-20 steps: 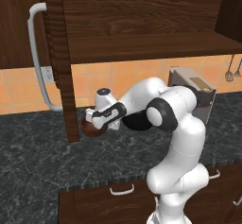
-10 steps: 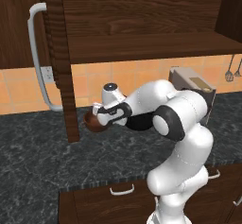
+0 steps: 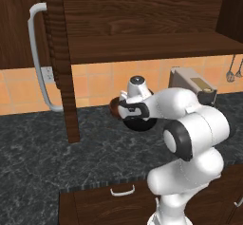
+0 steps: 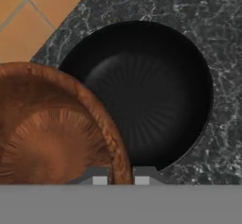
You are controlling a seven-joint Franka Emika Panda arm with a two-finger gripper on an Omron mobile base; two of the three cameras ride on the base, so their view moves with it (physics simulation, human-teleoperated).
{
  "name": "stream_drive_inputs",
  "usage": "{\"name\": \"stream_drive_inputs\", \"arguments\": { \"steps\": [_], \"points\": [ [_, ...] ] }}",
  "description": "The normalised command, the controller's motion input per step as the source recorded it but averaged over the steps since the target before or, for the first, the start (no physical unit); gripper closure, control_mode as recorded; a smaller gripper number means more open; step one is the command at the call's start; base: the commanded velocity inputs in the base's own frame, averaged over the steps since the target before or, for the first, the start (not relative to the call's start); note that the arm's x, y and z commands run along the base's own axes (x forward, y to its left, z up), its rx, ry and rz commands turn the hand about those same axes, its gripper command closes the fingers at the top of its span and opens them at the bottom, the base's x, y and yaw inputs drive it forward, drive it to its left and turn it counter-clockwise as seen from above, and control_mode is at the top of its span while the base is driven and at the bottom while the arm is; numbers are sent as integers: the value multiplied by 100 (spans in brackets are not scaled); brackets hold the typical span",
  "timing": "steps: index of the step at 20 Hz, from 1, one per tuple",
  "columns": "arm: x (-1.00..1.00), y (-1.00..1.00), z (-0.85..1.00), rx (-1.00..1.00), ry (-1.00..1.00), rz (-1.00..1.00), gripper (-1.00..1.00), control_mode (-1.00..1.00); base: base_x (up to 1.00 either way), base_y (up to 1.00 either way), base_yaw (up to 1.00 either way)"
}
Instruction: Pick up the bowls on the counter and stack them on top of one another in the open cabinet. Place the smaller bowl on top of the larger bowl.
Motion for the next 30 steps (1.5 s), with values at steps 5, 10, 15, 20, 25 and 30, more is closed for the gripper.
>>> {"name": "stream_drive_inputs", "arguments": {
  "steps": [5,10,15,20,25,30],
  "points": [
    [34,-79,-16,-4,1,-18,100,-100,0,0,0],
    [35,-23,-24,-3,0,0,-100,-100,0,0,0],
    [12,0,3,0,-2,0,-100,-100,0,0,0],
    [-29,0,76,7,-3,2,-100,-100,0,0,0],
    [-57,-39,5,-2,4,18,-100,-100,0,0,0],
    [-1,-23,-45,-1,4,20,-100,-100,0,0,0]
  ]
}}
